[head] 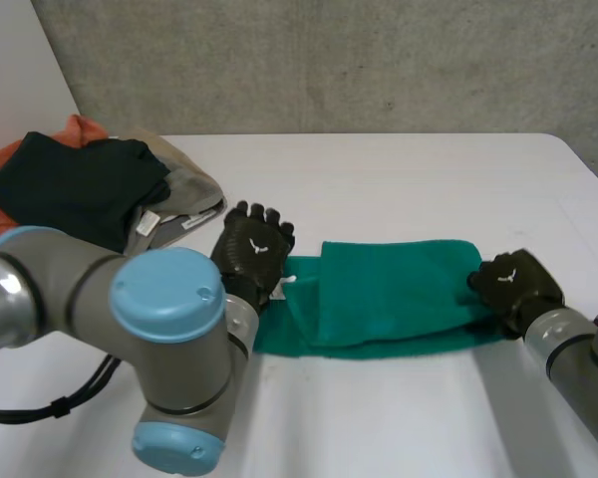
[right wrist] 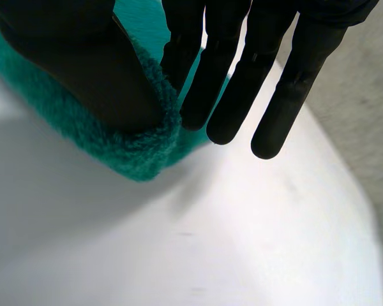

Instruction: Fold the laundry.

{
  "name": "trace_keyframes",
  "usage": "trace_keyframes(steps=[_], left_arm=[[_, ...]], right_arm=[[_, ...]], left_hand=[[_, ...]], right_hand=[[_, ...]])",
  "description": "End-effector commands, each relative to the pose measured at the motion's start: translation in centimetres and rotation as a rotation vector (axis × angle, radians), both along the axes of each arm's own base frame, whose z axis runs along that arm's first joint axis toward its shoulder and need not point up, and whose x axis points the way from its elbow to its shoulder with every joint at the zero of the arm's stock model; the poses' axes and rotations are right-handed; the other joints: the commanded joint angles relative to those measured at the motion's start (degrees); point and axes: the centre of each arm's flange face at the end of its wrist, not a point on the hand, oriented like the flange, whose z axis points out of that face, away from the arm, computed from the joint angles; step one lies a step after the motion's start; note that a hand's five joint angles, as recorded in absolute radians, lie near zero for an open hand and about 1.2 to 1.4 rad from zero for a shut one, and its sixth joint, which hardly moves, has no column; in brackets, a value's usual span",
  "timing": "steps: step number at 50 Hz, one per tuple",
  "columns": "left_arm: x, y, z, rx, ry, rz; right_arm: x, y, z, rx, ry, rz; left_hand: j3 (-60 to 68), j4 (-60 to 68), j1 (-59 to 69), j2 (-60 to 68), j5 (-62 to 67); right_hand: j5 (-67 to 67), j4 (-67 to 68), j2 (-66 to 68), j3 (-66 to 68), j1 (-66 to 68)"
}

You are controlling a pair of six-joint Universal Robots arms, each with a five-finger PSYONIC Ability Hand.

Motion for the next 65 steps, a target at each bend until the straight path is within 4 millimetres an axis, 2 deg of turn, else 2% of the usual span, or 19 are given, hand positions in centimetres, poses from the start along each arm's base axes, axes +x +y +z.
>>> trace_keyframes(steps=[1,4,7,11,14,15,16,19,22,23,27,31,34,38,43,47,53,59,65], left_arm=[[1.5,0.3,3.4,-0.018,0.119,0.031],[2.5,-0.2,4.0,-0.024,0.137,0.056],[3.1,-0.6,4.0,-0.022,0.136,0.076],[3.7,-1.1,3.7,-0.015,0.130,0.098],[4.3,-1.6,3.5,-0.010,0.127,0.120],[4.4,-1.7,3.5,-0.009,0.126,0.125],[4.6,-2.1,3.5,-0.012,0.128,0.134],[4.7,-2.4,3.6,-0.017,0.139,0.142],[4.8,-3.2,3.9,-0.021,0.169,0.154],[4.7,-3.5,4.2,-0.020,0.194,0.148],[3.7,-3.8,5.2,-0.008,0.282,0.087],[2.0,-3.6,5.8,0.033,0.382,-0.013],[0.5,-2.9,5.7,0.079,0.437,-0.086],[-2.5,-1.8,4.6,0.159,0.494,-0.174],[-5.1,-1.5,0.9,0.271,0.429,-0.191],[-5.8,-1.8,-1.8,0.358,0.352,-0.164],[-4.4,-2.0,-4.3,0.438,0.228,-0.025],[-2.4,-2.1,-4.8,0.373,0.054,0.082],[-1.7,-1.7,-4.6,0.339,-0.027,0.089]], right_arm=[[4.9,0.5,3.3,-0.274,0.193,0.231],[10.3,4.1,4.4,-0.375,0.173,0.438],[14.0,7.4,2.9,-0.388,0.128,0.638],[16.2,9.9,0.8,-0.363,0.097,0.801],[17.1,10.4,0.3,-0.354,0.069,0.856],[17.5,10.6,0.2,-0.350,0.055,0.866],[17.7,10.5,0.2,-0.349,0.047,0.862],[17.5,9.9,0.5,-0.322,0.010,0.806],[16.8,8.9,1.3,-0.267,-0.067,0.719],[16.0,8.0,3.1,-0.237,-0.169,0.646],[13.2,6.0,7.7,-0.141,-0.468,0.477],[11.4,4.8,9.1,0.003,-0.678,0.353],[9.3,3.0,9.2,0.116,-0.724,0.224],[7.3,1.1,8.0,0.224,-0.694,0.091],[7.6,-0.5,5.2,0.319,-0.633,0.048],[7.9,-1.4,3.5,0.360,-0.610,0.038],[8.5,-2.2,1.4,0.415,-0.593,0.032],[9.0,-2.1,-0.2,0.458,-0.561,0.040],[10.0,-1.1,-1.1,0.431,-0.458,0.104]], left_hand=[[0.8,1.4,1.6,1.2,1.2],[0.8,1.4,1.6,1.2,1.2],[0.8,1.4,1.6,1.2,1.2],[0.8,1.4,1.6,1.2,1.2],[0.8,1.4,1.6,1.2,1.2],[0.8,1.4,1.6,1.2,1.2],[0.8,1.4,1.6,1.2,1.2],[0.6,1.3,1.4,1.0,1.0],[0.3,0.9,1.1,0.7,0.7],[0.3,0.9,1.1,0.7,0.7],[0.6,1.3,1.4,1.0,1.0],[0.8,1.4,1.6,1.2,1.2],[1.1,1.8,1.9,1.5,1.5],[1.6,2.3,2.4,2.0,2.0],[1.4,2.1,2.2,1.8,1.9],[1.6,2.3,2.4,2.0,2.0],[1.6,2.3,2.4,2.0,2.0],[1.1,1.8,1.9,1.5,1.5],[0.9,1.6,1.7,1.3,1.3]], right_hand=[[13.8,11.5,12.7,12.0,16.0],[13.8,11.5,12.7,12.0,16.0],[13.8,11.5,12.7,12.0,16.0],[13.8,11.5,12.7,12.0,16.0],[13.8,11.5,12.7,12.0,16.0],[11.2,8.9,10.1,9.4,13.4],[-4.5,-6.7,-5.5,-6.3,-2.3],[-44.6,-46.8,-45.6,-46.4,-42.4],[-55.7,-58.0,-56.8,-57.5,-53.5],[-56.2,-58.5,-57.3,-58.0,-54.0],[-56.2,-58.5,-57.3,-58.0,-54.0],[-56.2,-58.5,-57.3,-58.0,-54.0],[-56.2,-58.5,-57.3,-58.0,-54.0],[-56.2,-58.5,-57.3,-58.0,-54.0],[-56.2,-58.5,-57.3,-58.0,-54.0],[-56.2,-58.5,-57.3,-58.0,-54.0],[-56.2,-58.5,-57.3,-58.0,-54.0],[-56.2,-58.5,-57.3,-58.0,-54.0],[-56.2,-58.5,-57.3,-58.0,-54.0]])
